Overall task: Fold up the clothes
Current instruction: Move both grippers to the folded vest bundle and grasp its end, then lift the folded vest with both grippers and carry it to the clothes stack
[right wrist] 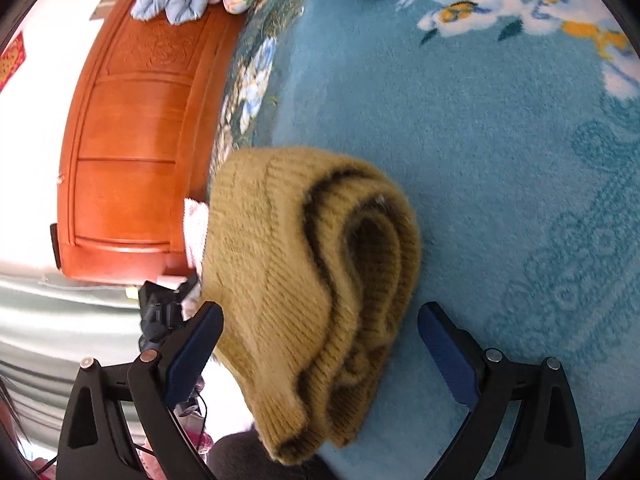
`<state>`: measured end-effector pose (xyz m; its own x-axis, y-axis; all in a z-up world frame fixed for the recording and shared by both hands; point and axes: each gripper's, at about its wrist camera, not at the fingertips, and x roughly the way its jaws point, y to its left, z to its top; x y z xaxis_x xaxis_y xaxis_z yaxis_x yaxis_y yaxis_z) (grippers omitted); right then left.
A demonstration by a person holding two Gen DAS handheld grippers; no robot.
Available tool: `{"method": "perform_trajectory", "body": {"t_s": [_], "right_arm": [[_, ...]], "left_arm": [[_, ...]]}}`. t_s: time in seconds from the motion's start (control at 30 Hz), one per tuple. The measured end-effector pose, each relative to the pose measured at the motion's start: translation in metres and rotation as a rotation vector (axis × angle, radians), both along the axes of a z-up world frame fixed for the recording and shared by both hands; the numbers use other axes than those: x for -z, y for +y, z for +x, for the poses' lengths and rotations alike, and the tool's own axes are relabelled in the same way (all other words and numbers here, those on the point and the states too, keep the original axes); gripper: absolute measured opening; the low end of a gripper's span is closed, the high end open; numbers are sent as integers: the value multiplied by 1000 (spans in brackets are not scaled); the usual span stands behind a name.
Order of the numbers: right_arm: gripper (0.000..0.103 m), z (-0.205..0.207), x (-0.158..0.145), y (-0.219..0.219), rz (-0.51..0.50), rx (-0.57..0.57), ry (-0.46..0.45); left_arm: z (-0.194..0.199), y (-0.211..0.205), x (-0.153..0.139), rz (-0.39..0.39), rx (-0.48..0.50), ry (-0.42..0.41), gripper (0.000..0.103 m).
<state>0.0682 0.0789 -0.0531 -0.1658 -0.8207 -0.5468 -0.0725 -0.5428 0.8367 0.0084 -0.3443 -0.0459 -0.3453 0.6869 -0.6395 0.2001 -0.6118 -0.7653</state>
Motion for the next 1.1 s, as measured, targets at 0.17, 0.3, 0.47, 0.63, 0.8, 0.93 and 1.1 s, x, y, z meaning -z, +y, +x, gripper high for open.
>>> {"method": "perform_trajectory", "body": {"t_s": [0.17,0.3,0.47,0.63,0.8,0.93,1.1], "right_arm": [[93,-7,-2,-8,-7,30,25],[71,-16,7,-12,-33,57,5],[54,-22,11,-17,-32,99,-25],[43,-26,-1,-13,-47,146,-57],[32,-31,-23,-12,-40,128,-67],[29,-28,-52,-11,-56,97,-18],[29,-24,-89,-10,-81,64,48]], "left_arm": [[-19,14,17,88,85,-39,69],[-27,24,19,89,109,-44,69],[-21,35,7,-10,97,-39,55],[-2,40,-18,-54,44,-25,35],[23,47,-49,-79,-9,1,32],[43,64,-81,-120,-14,37,31],[57,100,-137,-96,36,141,30]]}}
